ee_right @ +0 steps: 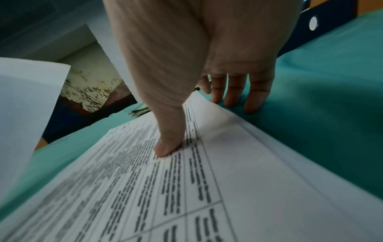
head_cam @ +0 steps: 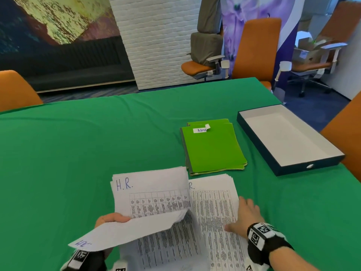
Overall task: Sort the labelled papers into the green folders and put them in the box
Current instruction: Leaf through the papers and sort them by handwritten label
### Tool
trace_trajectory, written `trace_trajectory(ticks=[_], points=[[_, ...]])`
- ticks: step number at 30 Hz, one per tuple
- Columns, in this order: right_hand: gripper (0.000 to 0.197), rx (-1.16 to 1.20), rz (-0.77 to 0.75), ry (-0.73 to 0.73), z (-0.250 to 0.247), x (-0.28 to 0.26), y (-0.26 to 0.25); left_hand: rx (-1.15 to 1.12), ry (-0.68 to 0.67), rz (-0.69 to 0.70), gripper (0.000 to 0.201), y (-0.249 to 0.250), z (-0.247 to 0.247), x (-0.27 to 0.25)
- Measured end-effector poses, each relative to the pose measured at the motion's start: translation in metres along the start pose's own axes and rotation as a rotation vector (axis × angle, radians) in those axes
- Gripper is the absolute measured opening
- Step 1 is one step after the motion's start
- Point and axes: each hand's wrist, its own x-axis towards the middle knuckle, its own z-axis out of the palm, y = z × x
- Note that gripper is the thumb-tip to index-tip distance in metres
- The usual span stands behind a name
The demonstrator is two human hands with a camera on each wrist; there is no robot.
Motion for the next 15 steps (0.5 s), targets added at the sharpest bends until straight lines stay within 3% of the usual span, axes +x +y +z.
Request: trace_trajectory(ticks=[1,4,6,9,10,12,15], points=[[0.116,0.016,0.022,0.007,0.002,0.0,-0.001,0.025,-0.024,-0.031,0.017,0.003,0.004,-0.005],[0.097,0.163,0.09,0.002,0.0,0.004,-0.002,0.059,-0.025,0.053,0.019,0.01,0.018,-0.015],[0.073,0.217,0.084,0.026,-0.004,0.005,0.001,0.054,-0.011,0.086,0.02,0.009,0.023,-0.015],[0.02,0.121,0.027,0.122,-0.015,0.002,0.007,0.071,-0.027,0.06,0.025,0.012,0.035,-0.017],[0.012,0.102,0.021,0.143,-0.019,0.001,0.009,0.068,-0.073,0.049,0.014,0.018,0.045,-0.024],[0.013,0.129,0.024,0.142,-0.024,0.002,0.014,0.073,-0.107,0.036,0.031,0.024,0.054,-0.031],[0.009,0.254,-0.001,0.159,-0.032,0.005,0.021,0.098,-0.006,0.025,0.01,0.019,0.056,-0.022]])
